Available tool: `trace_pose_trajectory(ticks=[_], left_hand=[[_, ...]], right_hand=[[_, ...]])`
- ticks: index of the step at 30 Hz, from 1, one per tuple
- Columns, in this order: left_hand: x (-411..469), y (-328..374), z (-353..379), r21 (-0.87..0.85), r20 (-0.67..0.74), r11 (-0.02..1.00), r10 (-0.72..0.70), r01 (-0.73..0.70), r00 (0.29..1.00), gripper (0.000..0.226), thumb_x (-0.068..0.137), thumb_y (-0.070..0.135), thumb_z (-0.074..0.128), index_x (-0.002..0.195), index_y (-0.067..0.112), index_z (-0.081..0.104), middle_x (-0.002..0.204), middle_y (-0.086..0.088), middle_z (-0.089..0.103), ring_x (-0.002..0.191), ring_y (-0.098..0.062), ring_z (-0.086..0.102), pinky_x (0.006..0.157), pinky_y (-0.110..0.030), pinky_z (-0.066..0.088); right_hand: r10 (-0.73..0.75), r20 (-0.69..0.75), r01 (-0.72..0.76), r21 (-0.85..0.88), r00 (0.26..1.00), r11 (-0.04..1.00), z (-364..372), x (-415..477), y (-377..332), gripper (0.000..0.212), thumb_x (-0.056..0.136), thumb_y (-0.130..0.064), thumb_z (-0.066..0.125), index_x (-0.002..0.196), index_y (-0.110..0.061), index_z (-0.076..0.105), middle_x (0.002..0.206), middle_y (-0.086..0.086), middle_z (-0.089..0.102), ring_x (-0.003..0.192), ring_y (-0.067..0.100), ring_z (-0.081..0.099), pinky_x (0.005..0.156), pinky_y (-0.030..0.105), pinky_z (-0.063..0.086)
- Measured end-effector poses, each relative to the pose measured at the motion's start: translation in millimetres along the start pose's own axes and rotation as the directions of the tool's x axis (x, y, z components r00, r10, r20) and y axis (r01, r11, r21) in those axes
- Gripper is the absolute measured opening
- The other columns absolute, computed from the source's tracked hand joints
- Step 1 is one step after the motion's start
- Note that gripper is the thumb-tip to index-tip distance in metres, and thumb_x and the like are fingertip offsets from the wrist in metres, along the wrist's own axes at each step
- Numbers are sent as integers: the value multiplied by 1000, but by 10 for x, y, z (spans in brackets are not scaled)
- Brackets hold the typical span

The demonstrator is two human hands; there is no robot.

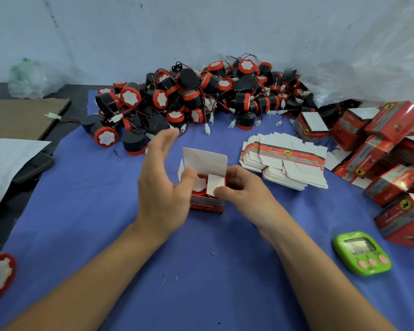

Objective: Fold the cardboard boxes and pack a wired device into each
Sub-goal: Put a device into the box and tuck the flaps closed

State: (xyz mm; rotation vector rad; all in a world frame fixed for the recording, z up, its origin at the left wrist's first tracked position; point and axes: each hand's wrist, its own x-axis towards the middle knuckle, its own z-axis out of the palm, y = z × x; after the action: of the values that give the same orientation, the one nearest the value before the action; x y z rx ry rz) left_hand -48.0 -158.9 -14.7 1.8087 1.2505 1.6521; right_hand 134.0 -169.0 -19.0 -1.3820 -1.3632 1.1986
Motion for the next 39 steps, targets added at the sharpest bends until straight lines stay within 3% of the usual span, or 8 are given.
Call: trace_pose_trajectory(ticks=[3,5,15,19,28,32,36,39], left_hand=[[112,-85,-27,-233,183,881,-377,412,908,33,86,24,52,111,25,74,115,8,76,113,-11,69,92,-31,54],[149,-136,-51,-223,371,808,-448,546,814,38,87,34,48,100,21,81,106,-3,79,103,-23,74,84,-35,57],[93,-147,-62,-24,502,900,-367,436,784,44,82,57,59,121,38,68,117,12,75,110,-12,70,97,-45,55],[38,-121,35,84,416,896,-428,435,802,49,69,44,69,117,44,60,108,24,72,99,2,68,87,-35,57],[66,-109,92,-28,482,832,-475,555,736,50,73,19,71,121,33,66,111,8,76,104,-14,72,93,-39,59],[18,-89,152,46,406,845,-503,532,763,51,65,37,70,116,39,65,108,14,75,103,-10,71,96,-47,58],[8,-79,184,78,383,832,-534,549,754,58,62,62,69,117,44,62,111,20,74,108,-6,69,101,-44,54],[9,-67,193,78,364,830,-539,552,759,54,68,68,61,117,44,62,111,20,73,108,-7,68,102,-46,53]], right_hand=[[11,-19,-11,-22,1000,1000,24,1,-19,30,88,-9,70,112,-26,68,104,-11,78,100,7,73,98,36,57],[21,-3,-21,-33,1000,999,21,-2,-36,30,89,-11,70,113,-28,68,104,-12,78,101,6,72,100,37,57],[16,-29,-18,-65,999,998,62,-38,-40,33,86,-28,65,118,-34,69,110,-15,76,108,7,69,104,43,53],[27,24,-28,56,999,998,7,-22,-9,35,93,-9,63,122,-26,71,115,-11,77,112,9,70,109,41,50],[44,97,-67,241,994,968,-116,16,18,40,97,9,51,123,-13,71,120,5,76,119,23,70,113,44,47],[43,103,-71,281,994,957,-121,15,24,42,98,10,44,124,-9,71,121,9,76,119,26,70,111,43,49],[14,111,-53,358,994,932,-112,0,29,37,103,2,42,115,-10,75,118,8,77,115,21,72,98,26,56],[-8,121,-35,344,993,938,-100,-10,43,32,106,-7,45,115,-11,76,119,8,77,117,23,70,104,31,54]])
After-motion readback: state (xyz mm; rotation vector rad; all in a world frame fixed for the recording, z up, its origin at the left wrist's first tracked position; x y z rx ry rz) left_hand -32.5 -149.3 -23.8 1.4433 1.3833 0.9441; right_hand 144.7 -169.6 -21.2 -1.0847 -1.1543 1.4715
